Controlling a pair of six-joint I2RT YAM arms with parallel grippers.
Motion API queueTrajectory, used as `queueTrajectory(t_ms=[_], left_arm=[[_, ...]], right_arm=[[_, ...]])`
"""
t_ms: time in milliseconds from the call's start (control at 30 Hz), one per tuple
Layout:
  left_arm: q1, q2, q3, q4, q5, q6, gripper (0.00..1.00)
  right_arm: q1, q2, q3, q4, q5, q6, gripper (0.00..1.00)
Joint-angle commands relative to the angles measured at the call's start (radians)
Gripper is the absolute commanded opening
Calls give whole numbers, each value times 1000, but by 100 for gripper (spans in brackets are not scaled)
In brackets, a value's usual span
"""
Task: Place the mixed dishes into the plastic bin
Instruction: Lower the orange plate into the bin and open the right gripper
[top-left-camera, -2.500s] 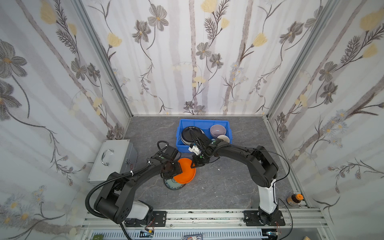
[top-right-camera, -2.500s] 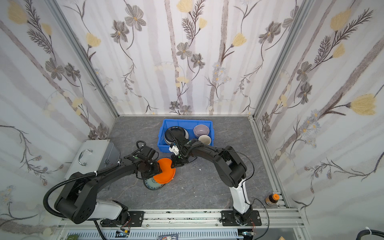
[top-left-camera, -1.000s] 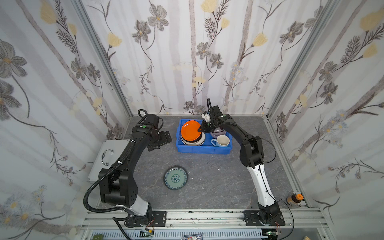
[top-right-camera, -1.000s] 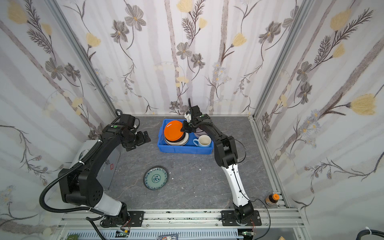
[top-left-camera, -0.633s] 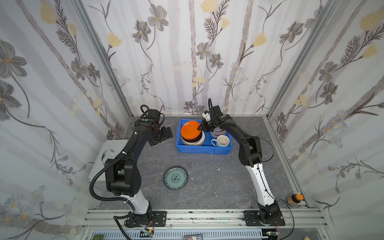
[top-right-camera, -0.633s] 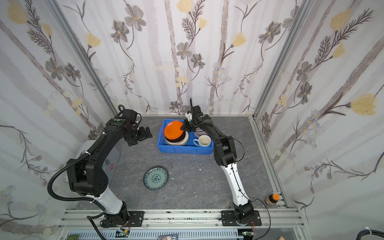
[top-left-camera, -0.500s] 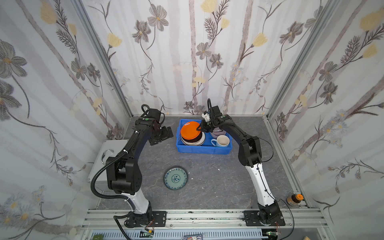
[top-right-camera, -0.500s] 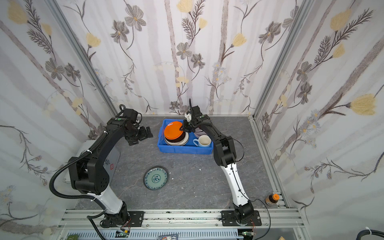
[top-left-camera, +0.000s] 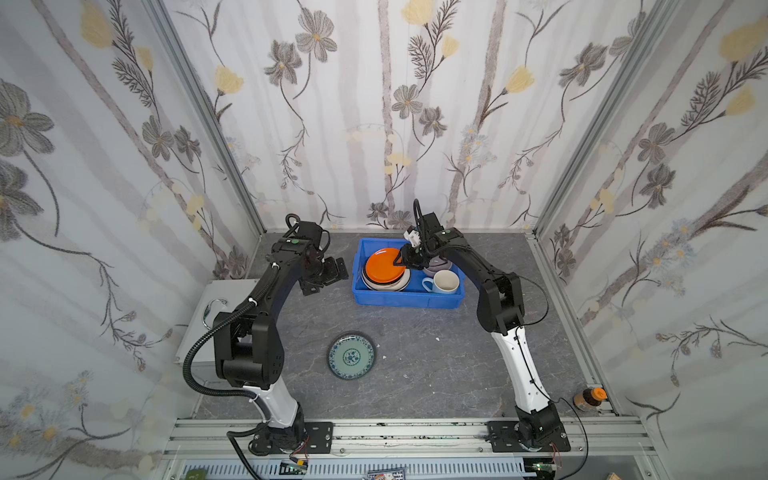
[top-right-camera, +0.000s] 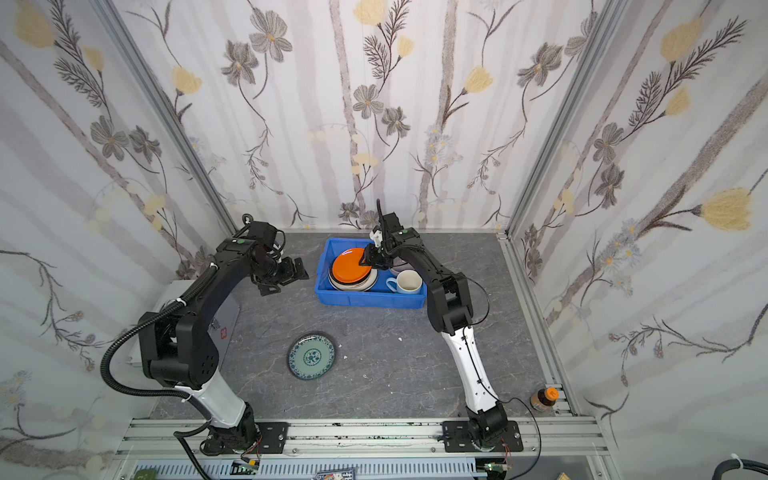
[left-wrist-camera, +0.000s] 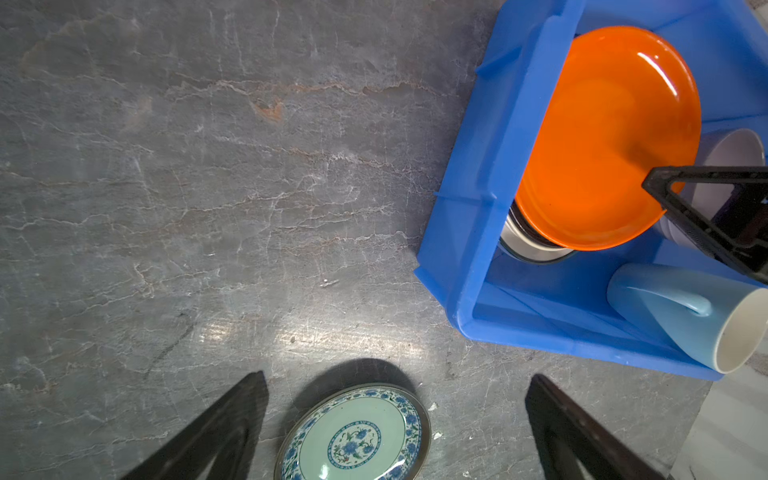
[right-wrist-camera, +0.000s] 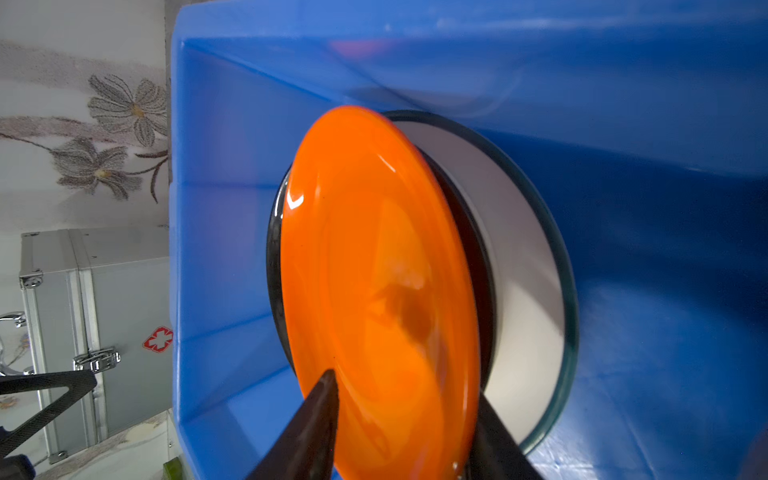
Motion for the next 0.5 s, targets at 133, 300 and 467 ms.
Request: queueTrajectory(t_ms=[133,300,467], left_arm=[[2,-72,-119,62,34,-35,100],[2,-141,-203,93,34,-62,100],[2,-207,-267,100,16,-74,100]], right_arm=[[2,-35,1,-117,56,-74,46],[11,-79,-88,-115,107,-103,45],[23,-84,-100,-107,162,-115,45]])
